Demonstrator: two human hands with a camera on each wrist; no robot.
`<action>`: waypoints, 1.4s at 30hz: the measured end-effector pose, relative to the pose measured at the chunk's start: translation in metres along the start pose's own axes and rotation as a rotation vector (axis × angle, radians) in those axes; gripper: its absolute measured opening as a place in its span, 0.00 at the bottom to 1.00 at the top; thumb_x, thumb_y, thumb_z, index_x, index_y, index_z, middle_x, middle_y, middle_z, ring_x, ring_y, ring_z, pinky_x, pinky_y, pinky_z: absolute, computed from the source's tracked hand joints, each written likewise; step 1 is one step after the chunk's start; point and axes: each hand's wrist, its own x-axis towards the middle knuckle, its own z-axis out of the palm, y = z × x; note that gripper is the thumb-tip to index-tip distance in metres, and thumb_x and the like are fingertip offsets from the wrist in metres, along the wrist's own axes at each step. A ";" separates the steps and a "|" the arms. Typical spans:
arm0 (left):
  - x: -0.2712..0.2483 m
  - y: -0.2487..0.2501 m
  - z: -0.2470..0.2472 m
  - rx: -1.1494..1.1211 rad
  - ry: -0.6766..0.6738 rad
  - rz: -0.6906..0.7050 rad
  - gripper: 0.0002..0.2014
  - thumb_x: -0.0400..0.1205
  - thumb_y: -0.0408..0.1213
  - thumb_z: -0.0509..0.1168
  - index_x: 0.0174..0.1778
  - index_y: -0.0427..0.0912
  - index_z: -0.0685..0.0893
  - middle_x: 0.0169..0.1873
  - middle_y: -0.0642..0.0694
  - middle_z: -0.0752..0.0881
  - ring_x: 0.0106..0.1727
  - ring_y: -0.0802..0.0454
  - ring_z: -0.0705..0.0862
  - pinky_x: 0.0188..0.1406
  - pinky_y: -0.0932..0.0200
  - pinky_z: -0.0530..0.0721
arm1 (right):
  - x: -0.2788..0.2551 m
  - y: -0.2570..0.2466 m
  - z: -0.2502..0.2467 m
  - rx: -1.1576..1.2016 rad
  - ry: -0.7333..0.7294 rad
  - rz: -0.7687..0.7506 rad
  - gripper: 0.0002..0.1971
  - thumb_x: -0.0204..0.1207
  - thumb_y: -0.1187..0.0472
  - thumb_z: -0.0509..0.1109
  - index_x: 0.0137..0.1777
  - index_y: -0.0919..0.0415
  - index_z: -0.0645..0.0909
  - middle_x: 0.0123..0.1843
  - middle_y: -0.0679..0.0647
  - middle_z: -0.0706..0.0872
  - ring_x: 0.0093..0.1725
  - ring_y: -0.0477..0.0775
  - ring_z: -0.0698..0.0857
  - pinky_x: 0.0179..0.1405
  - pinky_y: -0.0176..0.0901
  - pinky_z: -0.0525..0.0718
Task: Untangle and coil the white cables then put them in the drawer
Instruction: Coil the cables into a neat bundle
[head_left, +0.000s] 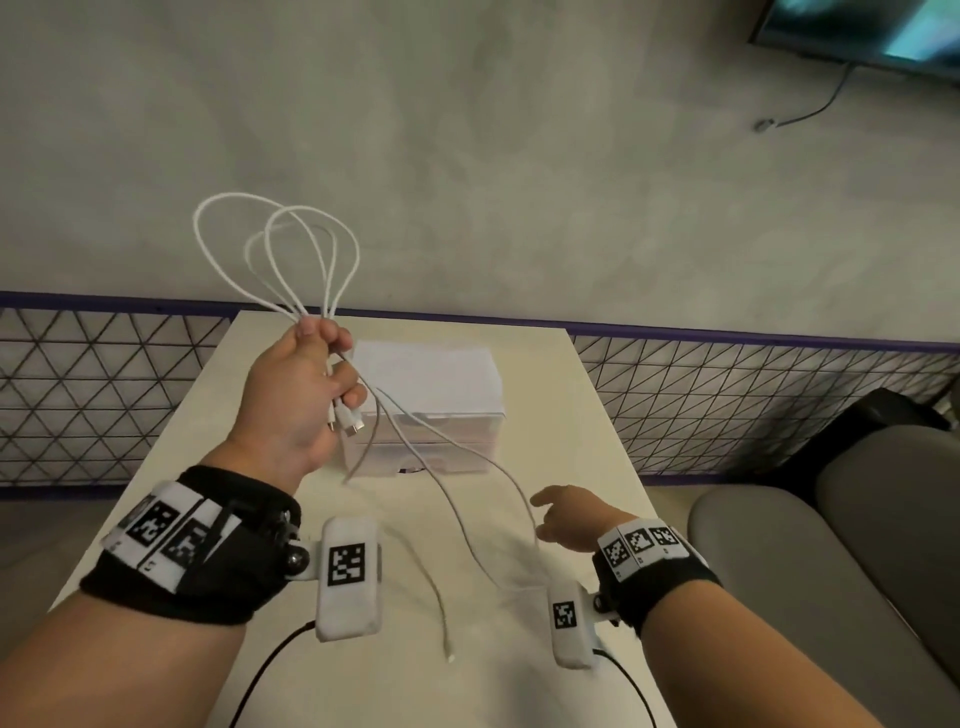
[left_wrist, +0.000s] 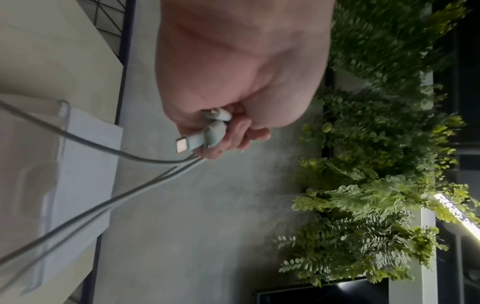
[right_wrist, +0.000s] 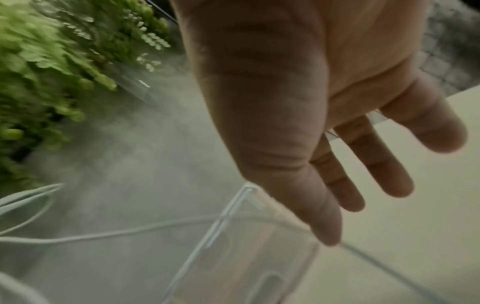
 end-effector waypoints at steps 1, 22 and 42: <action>-0.001 0.000 0.001 0.019 -0.032 -0.018 0.17 0.88 0.36 0.50 0.34 0.47 0.75 0.36 0.49 0.77 0.18 0.58 0.63 0.19 0.64 0.69 | -0.004 -0.003 -0.002 0.026 0.014 -0.015 0.29 0.73 0.59 0.72 0.75 0.51 0.69 0.67 0.53 0.82 0.66 0.54 0.81 0.64 0.42 0.78; -0.026 -0.009 -0.015 0.765 -0.200 -0.185 0.17 0.88 0.39 0.50 0.38 0.40 0.78 0.32 0.47 0.83 0.24 0.53 0.65 0.24 0.58 0.66 | -0.031 -0.083 -0.052 0.977 0.203 -0.148 0.36 0.75 0.72 0.66 0.82 0.60 0.56 0.67 0.61 0.80 0.62 0.60 0.82 0.61 0.50 0.79; -0.030 -0.001 -0.017 0.948 -0.560 -0.289 0.16 0.88 0.42 0.50 0.38 0.43 0.78 0.28 0.48 0.80 0.28 0.54 0.76 0.29 0.57 0.74 | -0.061 -0.123 -0.045 0.112 0.274 -0.806 0.10 0.83 0.57 0.61 0.57 0.61 0.78 0.33 0.40 0.79 0.34 0.40 0.80 0.47 0.43 0.81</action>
